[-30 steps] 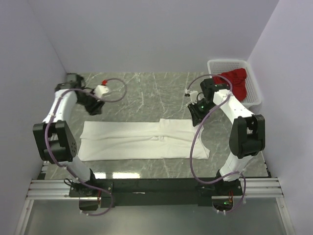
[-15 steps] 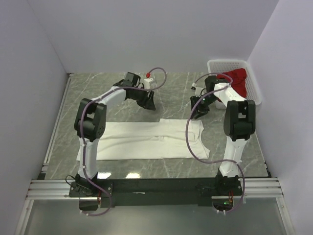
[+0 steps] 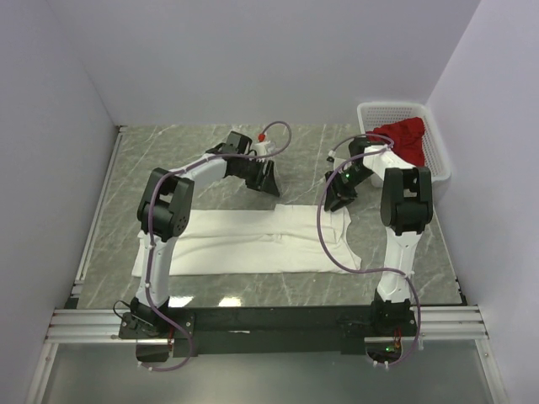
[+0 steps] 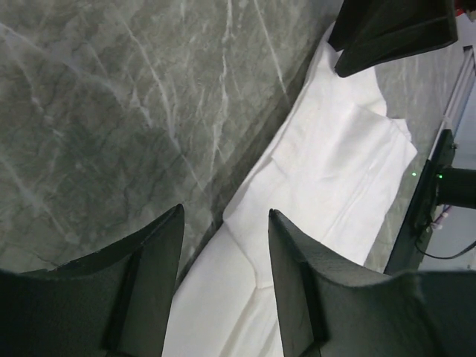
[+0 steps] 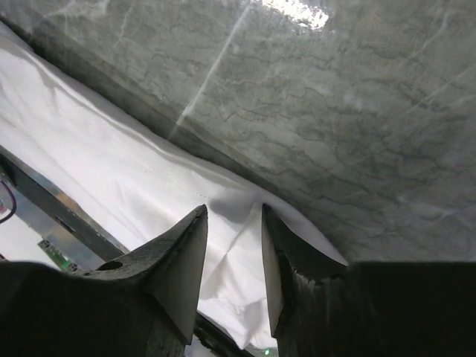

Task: Fold and stack the t-shirts
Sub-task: Fold the tshirt

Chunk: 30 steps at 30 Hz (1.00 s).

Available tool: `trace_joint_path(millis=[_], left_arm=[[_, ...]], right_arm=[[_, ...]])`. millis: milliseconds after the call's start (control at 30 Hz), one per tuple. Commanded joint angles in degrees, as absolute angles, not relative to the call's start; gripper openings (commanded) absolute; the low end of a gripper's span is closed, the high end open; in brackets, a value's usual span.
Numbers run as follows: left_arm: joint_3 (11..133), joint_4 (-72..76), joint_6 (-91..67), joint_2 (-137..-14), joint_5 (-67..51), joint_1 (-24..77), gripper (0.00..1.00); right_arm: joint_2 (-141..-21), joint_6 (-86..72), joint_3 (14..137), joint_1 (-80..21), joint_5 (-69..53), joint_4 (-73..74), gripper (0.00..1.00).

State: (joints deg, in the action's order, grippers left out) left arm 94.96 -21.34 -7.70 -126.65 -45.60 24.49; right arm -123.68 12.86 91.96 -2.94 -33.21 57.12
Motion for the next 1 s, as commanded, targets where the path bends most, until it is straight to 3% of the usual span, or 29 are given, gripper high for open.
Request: trace_joint_path(millis=[0, 200, 367, 500, 567, 733, 867, 967], left_arm=[[95.10, -19.25, -8.88, -127.00, -49.48, 25.22, 0.55], [96.06, -20.30, -9.23, -128.58, -51.68, 26.54, 0.55], [97.20, -22.49, -8.53, -130.60, -50.54, 27.42, 0.55], [96.16, -21.19, -8.96, -129.91, -50.97, 27.68, 0.47], [95.36, -19.69, -9.23, -128.24, -50.98, 27.69, 0.36], [92.64, -16.26, -9.49, -124.46, -50.71, 27.60, 0.25], [90.19, -14.68, -9.32, -121.73, -50.97, 27.69, 0.25], [88.69, -15.47, -6.87, -119.71, -50.89, 28.21, 0.19]], right_arm=[[-123.49, 12.57, 94.66, -2.55, -35.16, 57.83, 0.42], [-122.08, 13.71, 93.87, -2.55, -37.61, 59.15, 0.37], [-122.43, 14.06, 93.96, -2.46, -38.14, 59.68, 0.25], [-121.73, 14.68, 93.52, -2.46, -38.41, 59.94, 0.10], [-121.03, 15.03, 93.17, -2.55, -38.76, 60.12, 0.01], [-119.10, 15.82, 91.94, -2.55, -40.25, 60.56, 0.00], [-116.11, 17.31, 90.35, -2.55, -40.43, 61.17, 0.00], [-113.47, 18.28, 87.29, -2.55, -40.08, 61.44, 0.00]])
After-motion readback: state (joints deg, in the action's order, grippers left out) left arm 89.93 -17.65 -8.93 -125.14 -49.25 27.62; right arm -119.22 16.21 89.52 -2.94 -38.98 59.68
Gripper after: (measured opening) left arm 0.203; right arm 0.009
